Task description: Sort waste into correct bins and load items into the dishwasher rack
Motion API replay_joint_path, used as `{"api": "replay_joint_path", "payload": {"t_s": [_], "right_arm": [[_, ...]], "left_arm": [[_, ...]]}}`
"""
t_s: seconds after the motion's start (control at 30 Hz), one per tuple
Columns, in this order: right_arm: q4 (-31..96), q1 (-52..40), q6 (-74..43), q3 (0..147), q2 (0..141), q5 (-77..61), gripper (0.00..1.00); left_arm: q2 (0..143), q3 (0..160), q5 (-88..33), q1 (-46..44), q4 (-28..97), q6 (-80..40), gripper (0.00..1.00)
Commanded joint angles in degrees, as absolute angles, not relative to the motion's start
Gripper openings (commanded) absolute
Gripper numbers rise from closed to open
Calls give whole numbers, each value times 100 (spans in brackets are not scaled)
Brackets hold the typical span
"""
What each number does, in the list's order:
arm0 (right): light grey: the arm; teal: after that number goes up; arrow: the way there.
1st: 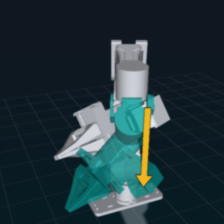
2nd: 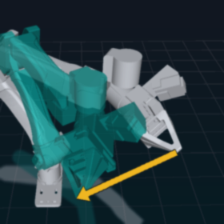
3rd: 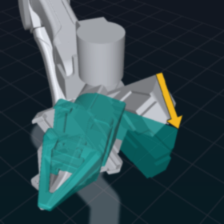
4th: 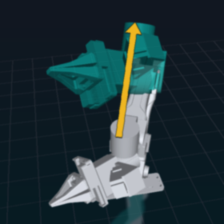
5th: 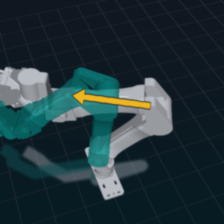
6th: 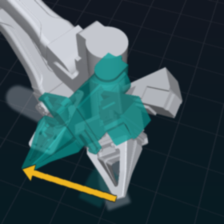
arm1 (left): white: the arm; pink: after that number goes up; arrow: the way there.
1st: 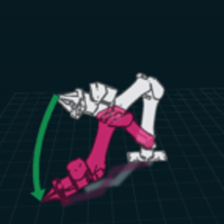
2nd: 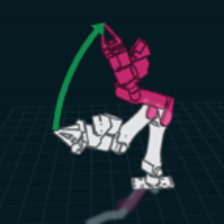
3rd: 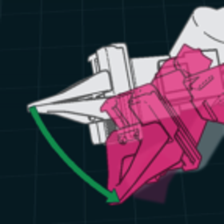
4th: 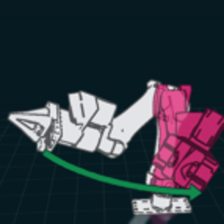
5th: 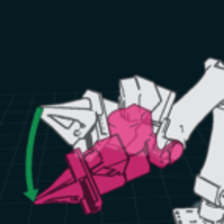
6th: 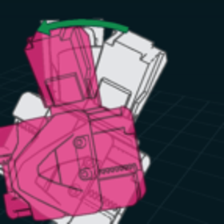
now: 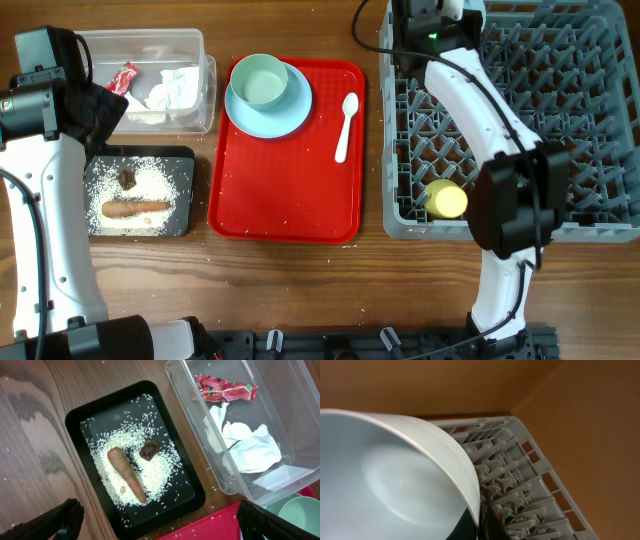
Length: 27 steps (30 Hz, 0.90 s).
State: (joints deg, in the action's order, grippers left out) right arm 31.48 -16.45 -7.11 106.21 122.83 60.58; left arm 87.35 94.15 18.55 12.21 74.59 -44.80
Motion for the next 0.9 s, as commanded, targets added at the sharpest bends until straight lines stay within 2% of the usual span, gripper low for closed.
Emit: {"api": "replay_joint_path", "payload": {"t_s": [0.0,0.07,0.2,0.33,0.43,0.67,0.73,0.77,0.8,0.83,0.87], "right_arm": [[2965,-1737,-440,10606,12619,6195,4],[3063,-1903,-379,10606,12667,5494,4],[3070,-2171,-381,10606,12707,5391,4],[2512,-2147,-408,10606,12711,7161,4],[2143,-2095,-148,10606,12748,7019,4],[2193,-2073,21,10604,13373,7216,4],[2191,-2178,408,10604,13373,7216,6],[2228,-2241,517,10604,13373,7218,18],[2274,-2353,620,10604,13371,7220,47],[2327,-2488,624,10606,13369,7192,85],[2362,-2565,624,10606,13364,7148,93]], "left_arm": [[8733,9474,1848,1210,7461,-4390,100],[8733,9474,1848,1210,7461,-4388,100],[8733,9474,1848,1210,7463,-4388,100],[8733,9474,1848,1210,7463,-4388,100],[8733,9474,1848,1210,7461,-4388,100],[8733,9474,1848,1210,7463,-4390,100],[8733,9474,1848,1210,7461,-4388,100],[8733,9474,1848,1210,7461,-4388,100],[8733,9474,1848,1210,7463,-4388,100],[8733,9474,1848,1210,7461,-4388,100],[8733,9474,1848,1210,7461,-4388,100]]}}
